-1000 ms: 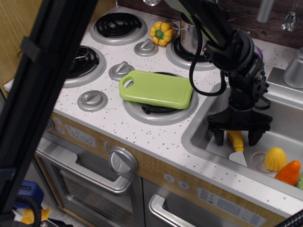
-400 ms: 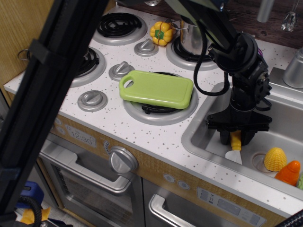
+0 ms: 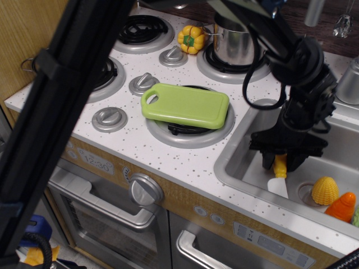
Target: Put knife on cutting board
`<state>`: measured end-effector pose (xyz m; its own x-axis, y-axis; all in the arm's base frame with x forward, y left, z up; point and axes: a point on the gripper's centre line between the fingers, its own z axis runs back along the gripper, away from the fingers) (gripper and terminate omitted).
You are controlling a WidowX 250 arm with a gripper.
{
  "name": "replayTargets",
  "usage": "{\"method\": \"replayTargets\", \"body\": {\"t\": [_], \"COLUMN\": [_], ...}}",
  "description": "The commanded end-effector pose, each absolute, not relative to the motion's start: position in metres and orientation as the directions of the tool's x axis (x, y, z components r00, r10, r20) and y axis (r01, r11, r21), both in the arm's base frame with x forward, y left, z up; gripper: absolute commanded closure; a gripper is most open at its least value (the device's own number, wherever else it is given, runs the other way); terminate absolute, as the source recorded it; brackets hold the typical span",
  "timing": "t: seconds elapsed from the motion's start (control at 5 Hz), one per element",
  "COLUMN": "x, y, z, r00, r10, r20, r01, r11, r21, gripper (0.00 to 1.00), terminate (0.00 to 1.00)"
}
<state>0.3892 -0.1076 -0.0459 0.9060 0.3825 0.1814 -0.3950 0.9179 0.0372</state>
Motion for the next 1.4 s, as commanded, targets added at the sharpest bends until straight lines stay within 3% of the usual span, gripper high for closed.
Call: {"method": "replayTargets", "body": {"t": [0.0, 0.4, 0.8, 1.2], "x": [0.407, 0.400, 0.401, 0.395], "y": [-0.118, -0.079, -0.015, 0.041], "z": [0.037, 0.079, 0.103, 0.106], "r00": [0.880, 0.894, 0.920, 0.946], "r10": [0.367, 0.310, 0.209, 0.154], "r20": [0.302, 0.324, 0.331, 0.286], "r01": [-0.386, -0.350, -0.265, -0.201], "r11": [0.923, 0.934, 0.955, 0.969], "r21": [0.002, 0.074, 0.132, 0.142], "gripper": [1.00, 1.00, 1.00, 1.00], "terminate": [0.00, 0.00, 0.00, 0.00]}}
